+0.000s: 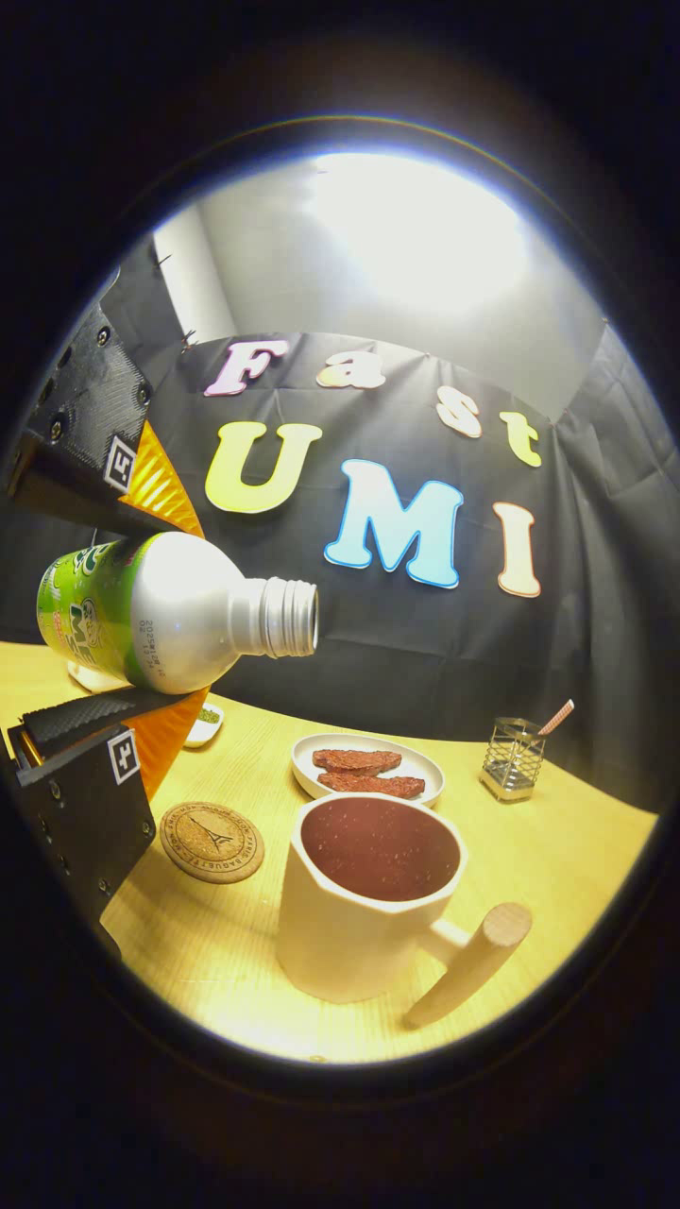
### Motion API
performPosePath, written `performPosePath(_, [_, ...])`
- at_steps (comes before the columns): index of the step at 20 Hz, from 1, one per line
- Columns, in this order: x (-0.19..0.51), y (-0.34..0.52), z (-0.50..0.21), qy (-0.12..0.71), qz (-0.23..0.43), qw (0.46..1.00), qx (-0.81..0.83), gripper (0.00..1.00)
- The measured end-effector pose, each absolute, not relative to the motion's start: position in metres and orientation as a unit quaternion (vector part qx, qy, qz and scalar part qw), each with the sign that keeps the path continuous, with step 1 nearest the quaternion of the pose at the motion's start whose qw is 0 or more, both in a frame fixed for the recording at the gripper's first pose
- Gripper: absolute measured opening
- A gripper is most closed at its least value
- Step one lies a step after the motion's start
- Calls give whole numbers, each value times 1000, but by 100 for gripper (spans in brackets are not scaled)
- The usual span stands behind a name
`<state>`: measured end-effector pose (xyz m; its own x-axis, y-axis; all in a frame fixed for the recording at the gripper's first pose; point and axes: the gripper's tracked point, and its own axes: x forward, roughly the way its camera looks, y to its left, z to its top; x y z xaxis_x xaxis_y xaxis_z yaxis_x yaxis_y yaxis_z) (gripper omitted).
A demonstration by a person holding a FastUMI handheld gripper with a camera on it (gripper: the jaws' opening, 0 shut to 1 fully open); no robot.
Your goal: Take the bottle from table, then pour the juice into the cup, finally place the bottle on the coaster
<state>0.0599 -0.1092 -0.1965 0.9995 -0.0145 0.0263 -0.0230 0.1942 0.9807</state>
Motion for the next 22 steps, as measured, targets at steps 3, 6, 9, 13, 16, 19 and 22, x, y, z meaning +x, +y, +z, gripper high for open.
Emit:
performPosePath(3, [59,-113,-197,-18,-3,756,654,76])
performPosePath(6, [60,-116,-197,-23,-10,737,675,76])
performPosePath(9, [58,-118,-197,-31,-12,716,697,75])
performPosePath(13, [58,-120,-197,-35,-14,702,711,75])
performPosePath(16, [55,-124,-198,-39,-16,686,726,75])
performPosePath(19, [57,-122,-197,-40,-15,677,735,75])
performPosePath(22, [57,-123,-195,-51,-12,656,753,75])
